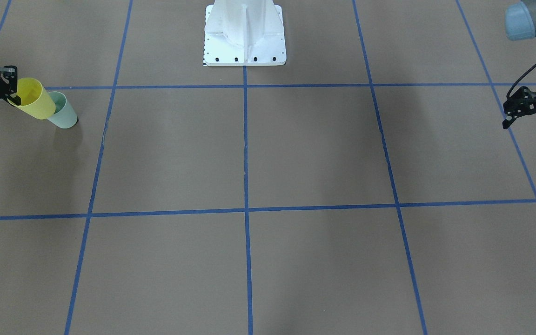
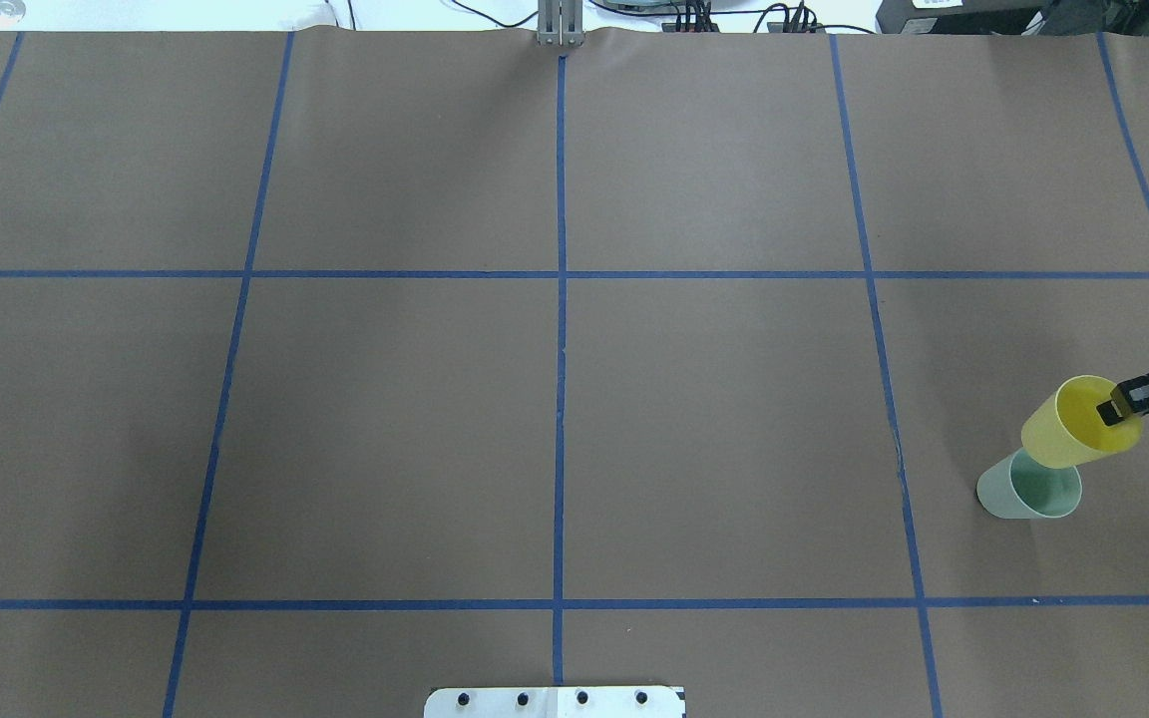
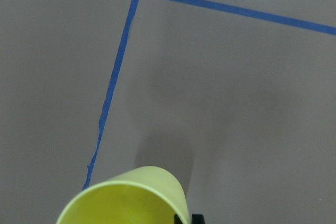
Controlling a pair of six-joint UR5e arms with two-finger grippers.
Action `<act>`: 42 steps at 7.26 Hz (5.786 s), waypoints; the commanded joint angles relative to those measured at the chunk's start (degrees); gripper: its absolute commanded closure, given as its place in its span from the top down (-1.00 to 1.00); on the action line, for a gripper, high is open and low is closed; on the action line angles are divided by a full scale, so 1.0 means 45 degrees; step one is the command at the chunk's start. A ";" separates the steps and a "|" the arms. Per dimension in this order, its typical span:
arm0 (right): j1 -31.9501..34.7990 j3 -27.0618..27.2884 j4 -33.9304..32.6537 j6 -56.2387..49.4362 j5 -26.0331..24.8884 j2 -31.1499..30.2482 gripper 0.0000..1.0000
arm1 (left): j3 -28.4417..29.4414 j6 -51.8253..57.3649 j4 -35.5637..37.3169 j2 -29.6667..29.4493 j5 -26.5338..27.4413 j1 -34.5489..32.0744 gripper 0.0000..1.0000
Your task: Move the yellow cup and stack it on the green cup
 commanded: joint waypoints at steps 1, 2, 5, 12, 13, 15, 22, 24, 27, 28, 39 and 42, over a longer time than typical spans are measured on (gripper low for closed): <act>-0.0266 0.0063 0.0019 0.0001 0.0016 -0.0195 -1.00 | 0.0067 0.0003 0.0000 0.0001 -0.0007 -0.0027 1.00; -0.0306 0.0083 0.0000 0.0001 0.0016 -0.0215 -1.00 | 0.0106 0.0003 0.0000 0.0001 -0.0007 -0.0028 1.00; -0.0560 0.0044 -0.0001 0.0020 -0.0004 -0.0215 -1.00 | 0.0184 0.0003 -0.0039 0.0001 -0.0007 -0.0028 1.00; -0.0814 -0.0229 0.0019 0.0001 -0.0082 -0.0176 -0.61 | 0.0028 0.0003 -0.0020 0.0020 -0.0007 -0.0086 1.00; -0.0911 -0.0249 0.0038 0.0001 -0.0082 -0.0157 0.61 | 0.0106 0.0003 -0.0020 0.0020 -0.0007 -0.0086 1.00; -0.0815 -0.0172 0.0136 0.0001 -0.0043 -0.0137 0.99 | 0.0126 0.0003 0.0000 0.0020 0.0013 -0.0106 1.00; 0.3355 -0.3305 0.0097 -0.4770 -0.0025 0.0621 0.99 | 0.3598 0.7752 0.2051 -0.0370 0.0150 -0.4924 1.00; 0.5116 -0.5200 0.0077 -0.5448 0.0073 0.0898 0.99 | 0.4009 0.6847 0.2245 -0.0370 0.0033 -0.5145 1.00; 0.6819 -0.6460 -0.0503 -0.5858 0.1024 0.1386 0.99 | 0.3935 0.6663 0.2187 -0.0175 0.0013 -0.5164 1.00; 0.7306 -0.6073 -0.1688 -0.5936 0.1321 0.1850 0.99 | 0.3915 0.6663 0.2207 -0.0175 0.0013 -0.5164 1.00; 0.7760 -0.4565 -0.3965 -0.6113 0.1285 0.2108 0.99 | 0.2880 0.3772 0.2227 -0.0156 -0.0768 -0.5067 1.00; 0.7740 -0.4878 -0.3907 -0.6112 0.1344 0.2090 0.99 | 0.2880 0.3753 0.2227 -0.0156 -0.0729 -0.5067 1.00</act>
